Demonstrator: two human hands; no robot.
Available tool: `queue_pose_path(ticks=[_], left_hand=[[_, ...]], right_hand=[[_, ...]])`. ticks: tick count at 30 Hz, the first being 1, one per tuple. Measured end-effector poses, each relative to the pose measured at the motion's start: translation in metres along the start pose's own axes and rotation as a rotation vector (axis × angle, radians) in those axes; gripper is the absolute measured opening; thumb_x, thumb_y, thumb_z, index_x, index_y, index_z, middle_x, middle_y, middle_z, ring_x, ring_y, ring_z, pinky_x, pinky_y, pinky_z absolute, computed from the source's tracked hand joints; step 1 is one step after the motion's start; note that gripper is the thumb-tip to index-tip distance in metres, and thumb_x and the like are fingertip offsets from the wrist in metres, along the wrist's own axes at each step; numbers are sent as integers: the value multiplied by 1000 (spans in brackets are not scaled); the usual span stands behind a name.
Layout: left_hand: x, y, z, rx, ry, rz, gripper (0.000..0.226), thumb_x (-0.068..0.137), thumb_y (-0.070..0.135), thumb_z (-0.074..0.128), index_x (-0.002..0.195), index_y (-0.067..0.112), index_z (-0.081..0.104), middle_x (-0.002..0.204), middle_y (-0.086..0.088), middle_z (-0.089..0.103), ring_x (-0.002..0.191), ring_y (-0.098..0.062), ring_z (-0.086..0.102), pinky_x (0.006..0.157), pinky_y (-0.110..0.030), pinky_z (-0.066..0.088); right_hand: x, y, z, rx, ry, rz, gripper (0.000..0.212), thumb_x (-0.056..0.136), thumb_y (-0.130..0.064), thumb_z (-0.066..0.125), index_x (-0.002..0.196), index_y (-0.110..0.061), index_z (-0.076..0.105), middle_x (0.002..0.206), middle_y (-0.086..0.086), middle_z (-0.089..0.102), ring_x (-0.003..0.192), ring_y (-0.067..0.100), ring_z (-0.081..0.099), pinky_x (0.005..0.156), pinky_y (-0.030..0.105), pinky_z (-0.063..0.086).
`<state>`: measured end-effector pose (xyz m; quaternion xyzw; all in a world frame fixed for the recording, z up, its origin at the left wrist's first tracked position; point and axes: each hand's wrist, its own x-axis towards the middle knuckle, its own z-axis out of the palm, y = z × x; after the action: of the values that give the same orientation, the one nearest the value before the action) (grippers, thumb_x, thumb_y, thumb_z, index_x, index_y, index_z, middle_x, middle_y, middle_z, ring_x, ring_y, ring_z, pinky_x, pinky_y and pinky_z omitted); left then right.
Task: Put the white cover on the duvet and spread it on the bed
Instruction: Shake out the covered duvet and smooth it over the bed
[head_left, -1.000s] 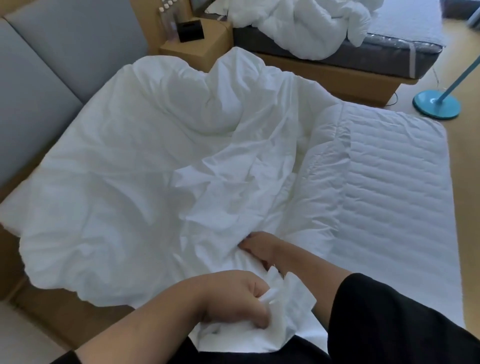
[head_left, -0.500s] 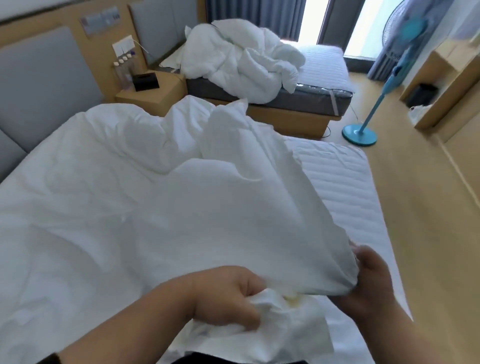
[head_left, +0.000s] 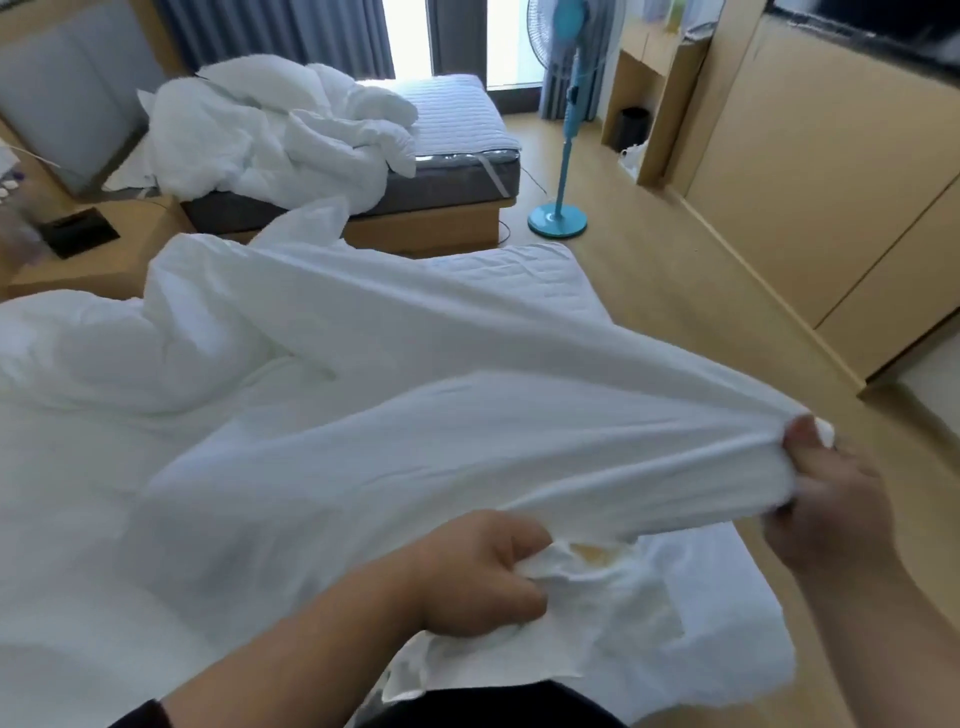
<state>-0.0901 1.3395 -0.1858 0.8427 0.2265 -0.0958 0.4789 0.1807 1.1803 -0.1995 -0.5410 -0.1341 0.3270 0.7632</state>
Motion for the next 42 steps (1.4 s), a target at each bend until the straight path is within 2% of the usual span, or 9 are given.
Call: queue_pose_path(ticks=[3, 8, 15, 18, 21, 26, 34, 39, 42], left_hand=[[1, -2, 28, 100, -86, 15, 13, 71, 24, 57, 65, 23, 45, 62, 4, 44, 58, -8, 43, 55, -28, 35], [-10, -33, 61, 201, -141, 41, 10, 70, 20, 53, 68, 25, 45, 69, 9, 51, 69, -12, 51, 62, -30, 42], [-27, -37, 84, 126, -249, 32, 31, 82, 29, 60, 112, 27, 53, 101, 12, 58, 88, -5, 56, 80, -30, 50], [-27, -33, 74, -60, -11, -79, 7, 89, 39, 64, 91, 33, 63, 85, 17, 61, 76, 1, 57, 72, -23, 46], [-8, -37, 63, 5, 424, -349, 40, 89, 59, 57, 105, 23, 57, 106, 9, 58, 93, -13, 59, 76, -32, 45], [43, -16, 56, 334, 264, -682, 65, 75, 61, 68, 115, 12, 52, 104, 2, 56, 92, -20, 57, 72, -30, 41], [111, 92, 111, -351, 528, -329, 12, 70, 11, 57, 58, 12, 53, 58, 1, 53, 58, -18, 49, 58, -29, 38], [151, 140, 150, -301, 187, -140, 13, 79, 12, 70, 84, 24, 70, 80, 5, 71, 78, -9, 68, 71, -24, 53], [191, 114, 185, -190, 88, -317, 30, 81, 29, 69, 110, 28, 68, 108, 6, 72, 97, -12, 66, 84, -30, 52]], right_hand=[[-30, 92, -51, 30, 292, 413, 62, 85, -44, 75, 127, 0, 63, 102, 19, 73, 87, 36, 72, 59, 38, 58], [-105, 143, 16, -163, -193, 1046, 72, 86, -68, 62, 128, -9, 68, 124, 16, 68, 114, 38, 65, 97, 45, 52], [-107, 125, 60, -428, -329, 842, 32, 86, -4, 61, 117, 0, 67, 105, 20, 67, 93, 32, 68, 85, 43, 55], [-115, 132, 64, -578, -303, 664, 25, 81, -10, 60, 104, -4, 67, 101, 13, 70, 89, 29, 69, 82, 43, 56], [-125, 132, 69, -750, -408, 407, 40, 82, -24, 57, 121, -29, 63, 110, -5, 73, 100, 15, 70, 92, 40, 58], [-116, 130, 53, -1061, -799, 122, 39, 79, -34, 50, 113, -14, 55, 105, 4, 68, 96, 23, 63, 87, 43, 51], [-36, 38, -69, -944, -1032, 124, 32, 77, -31, 52, 108, -30, 59, 103, -25, 66, 101, -3, 62, 88, 21, 49], [2, 4, -133, -1015, -1112, 290, 39, 87, -13, 60, 111, -44, 58, 100, -43, 60, 102, -18, 56, 87, 6, 41], [24, 27, -169, -1283, -1181, 430, 38, 94, -27, 56, 131, -38, 57, 126, -19, 60, 110, -1, 55, 90, 14, 41]])
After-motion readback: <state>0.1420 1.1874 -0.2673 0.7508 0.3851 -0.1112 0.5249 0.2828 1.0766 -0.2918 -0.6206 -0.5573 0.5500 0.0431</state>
